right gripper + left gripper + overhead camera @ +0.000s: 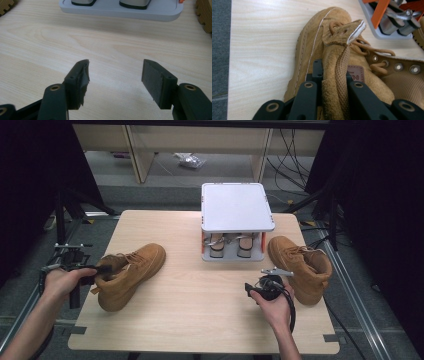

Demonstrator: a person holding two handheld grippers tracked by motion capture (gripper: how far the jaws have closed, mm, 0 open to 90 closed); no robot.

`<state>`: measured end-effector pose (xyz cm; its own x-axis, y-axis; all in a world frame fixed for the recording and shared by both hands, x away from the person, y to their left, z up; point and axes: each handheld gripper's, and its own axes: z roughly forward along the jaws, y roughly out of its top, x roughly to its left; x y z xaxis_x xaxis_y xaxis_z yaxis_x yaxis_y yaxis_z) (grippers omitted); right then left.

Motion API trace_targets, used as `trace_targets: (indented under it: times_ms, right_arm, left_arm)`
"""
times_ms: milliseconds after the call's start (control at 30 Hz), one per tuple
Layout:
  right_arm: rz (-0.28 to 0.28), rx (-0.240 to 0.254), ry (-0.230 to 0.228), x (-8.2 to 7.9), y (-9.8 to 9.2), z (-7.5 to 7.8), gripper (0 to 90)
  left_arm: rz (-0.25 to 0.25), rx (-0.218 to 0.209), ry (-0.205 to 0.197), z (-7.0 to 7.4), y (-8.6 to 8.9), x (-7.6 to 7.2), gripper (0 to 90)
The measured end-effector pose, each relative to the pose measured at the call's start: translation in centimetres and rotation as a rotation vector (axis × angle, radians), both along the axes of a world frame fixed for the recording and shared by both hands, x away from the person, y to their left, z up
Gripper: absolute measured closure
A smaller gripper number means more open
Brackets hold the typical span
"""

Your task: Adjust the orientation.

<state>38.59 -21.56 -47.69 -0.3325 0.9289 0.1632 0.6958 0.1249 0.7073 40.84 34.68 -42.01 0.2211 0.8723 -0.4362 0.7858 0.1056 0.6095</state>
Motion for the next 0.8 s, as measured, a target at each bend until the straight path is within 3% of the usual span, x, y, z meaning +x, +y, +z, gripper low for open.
trace_targets:
  times_ms: [500,800]
  right_arm:
    - [-0.017,-0.002,0.000,-0.1,-0.4,0.1,39.9]
    - [-0.024,0.010,-0.013,-0.3,-0.7,0.4,39.9]
  left_arm:
    - [0.003,-0.088,-0.044,1.5,-1.1,1.2,81.8]
    - [-0.010,-0.107,-0.061,2.0,-2.4,2.2,81.8]
